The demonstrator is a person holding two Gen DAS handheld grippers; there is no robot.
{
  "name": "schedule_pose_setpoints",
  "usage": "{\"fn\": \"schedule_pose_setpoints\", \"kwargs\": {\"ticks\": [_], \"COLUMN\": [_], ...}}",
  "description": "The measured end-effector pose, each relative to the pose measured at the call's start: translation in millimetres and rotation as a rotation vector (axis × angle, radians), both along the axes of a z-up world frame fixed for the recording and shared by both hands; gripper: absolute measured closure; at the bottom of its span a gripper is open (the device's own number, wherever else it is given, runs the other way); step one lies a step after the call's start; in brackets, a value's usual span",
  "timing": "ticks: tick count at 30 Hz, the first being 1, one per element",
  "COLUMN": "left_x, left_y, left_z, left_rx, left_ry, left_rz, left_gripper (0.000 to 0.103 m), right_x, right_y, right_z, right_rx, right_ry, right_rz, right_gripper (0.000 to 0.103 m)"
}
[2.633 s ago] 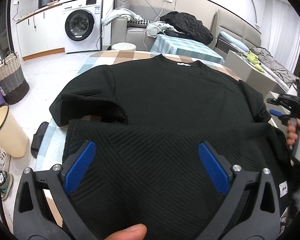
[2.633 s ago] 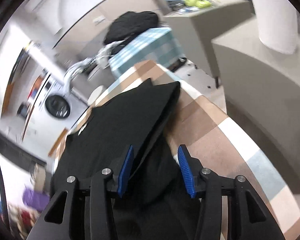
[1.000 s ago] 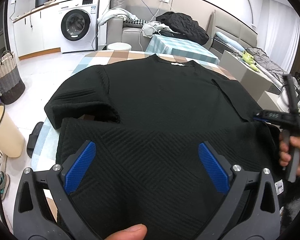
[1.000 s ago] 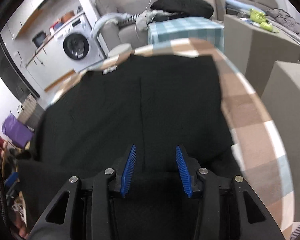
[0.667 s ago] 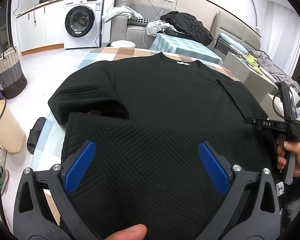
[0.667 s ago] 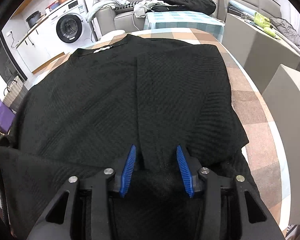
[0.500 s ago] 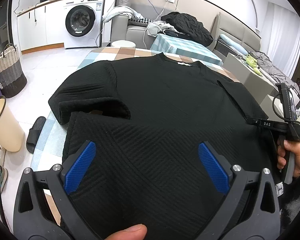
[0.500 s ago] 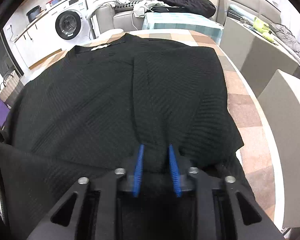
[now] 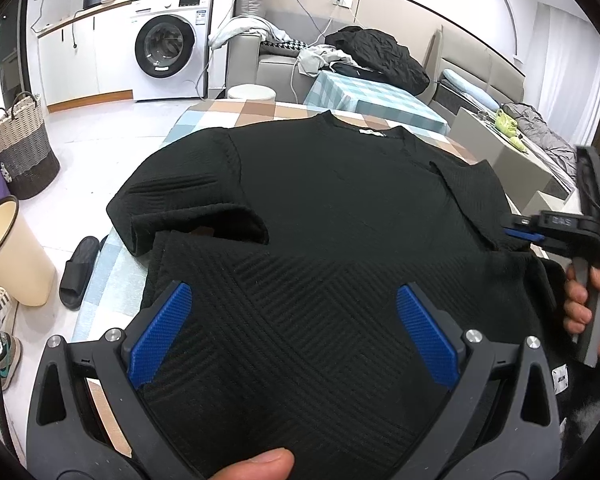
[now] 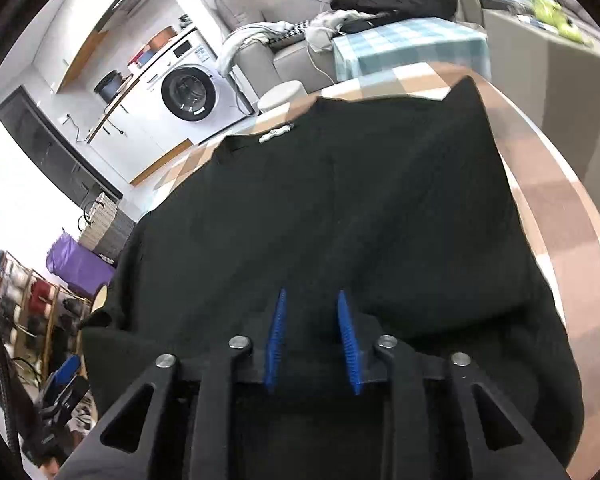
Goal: Fold small clothes
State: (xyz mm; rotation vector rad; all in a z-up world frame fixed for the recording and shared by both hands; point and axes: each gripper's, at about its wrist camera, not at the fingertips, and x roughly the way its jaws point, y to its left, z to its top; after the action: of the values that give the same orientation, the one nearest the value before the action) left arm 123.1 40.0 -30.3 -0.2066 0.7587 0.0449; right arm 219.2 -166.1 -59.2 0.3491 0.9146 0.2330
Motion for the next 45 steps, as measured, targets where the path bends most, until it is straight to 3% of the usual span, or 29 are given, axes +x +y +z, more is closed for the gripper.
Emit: {"fn": "schedule_pose_setpoints", "kwargs": {"ticks": [3,6,9,13,15,18,21,25,27,30,33,35,36,38,41,45], "left_x": [1.0,5.1,9.4,12.4,13.4,14.5,13.7,9.1,8.1,8.5,7.7,6.9,7.1,10.3,18.3,36.5], "left_y": [0.0,-2.2,-3.6,-1.8,1.7,11.4,27.1,49.2,62.0,82.0,101.8,111.9,115.0,118.7,116.7,117.0], "left_z": [0.9,-0.6,-2.0,-4.0,-5.7,-8.0,-8.7,-6.7,-6.7,-7.6,-7.9,-8.1,-8.9,-12.1,-11.5,-16.2], "left_rx": [0.001,0.002,-0.004,-0.007,-0.014,-0.030,-0.046,-0.069,-0.091,-0.142,-0.210,-0.282,-0.326,-0.441,-0.459,-0.487], "left_ry": [-0.001,0.000,0.008,0.025,0.035,0.048,0.051,0.038,0.040,0.045,0.038,0.030,0.029,0.028,0.012,0.004], "left_rz": [-0.002,-0.009,-0.008,0.021,0.043,0.079,0.121,0.180,0.212,0.263,0.301,0.315,0.307,0.277,0.262,0.317], "left_gripper": [0.001,0.001,0.001,0.001,0.001,0.001,0.001,0.001,0.001,0.001,0.005,0.014,0.017,0.031,0.032,0.032], "right_x": [-21.0,-30.0,-27.1,-21.4,-17.1,-7.6,-12.2,-23.4,-25.3,-26.3,-34.3,-43.3,-46.3,-49.4,-52.3,-51.2], "right_y": [-33.8,-65.1,-84.9,-88.2,-85.4,-85.5,-89.2,-80.4,-73.2,-67.4,-64.6,-60.0,-56.1,-51.0,-44.2,-39.4], "right_z": [9.9,4.8,-11.6,-20.5,-25.1,-28.8,-28.9,-16.0,-11.3,-4.0,6.5,14.3,17.7,21.8,23.0,18.0], "right_rx": [-0.013,-0.082,-0.061,-0.042,-0.046,-0.143,-0.141,-0.095,-0.084,-0.120,-0.053,-0.026,-0.027,-0.024,-0.029,-0.028], "right_ry": [-0.047,-0.028,0.032,0.038,0.049,0.082,0.094,-0.010,-0.034,-0.043,-0.076,-0.096,-0.098,-0.097,-0.093,-0.077], "right_rz": [-0.116,-0.235,-0.270,-0.327,-0.323,-0.323,-0.338,-0.280,-0.255,-0.307,-0.288,-0.270,-0.258,-0.248,-0.229,-0.214], "right_gripper": [0.069,0.063,0.063,0.063,0.068,0.069,0.069,0.070,0.076,0.076,0.076,0.073,0.067,0.064,0.063,0.063]}}
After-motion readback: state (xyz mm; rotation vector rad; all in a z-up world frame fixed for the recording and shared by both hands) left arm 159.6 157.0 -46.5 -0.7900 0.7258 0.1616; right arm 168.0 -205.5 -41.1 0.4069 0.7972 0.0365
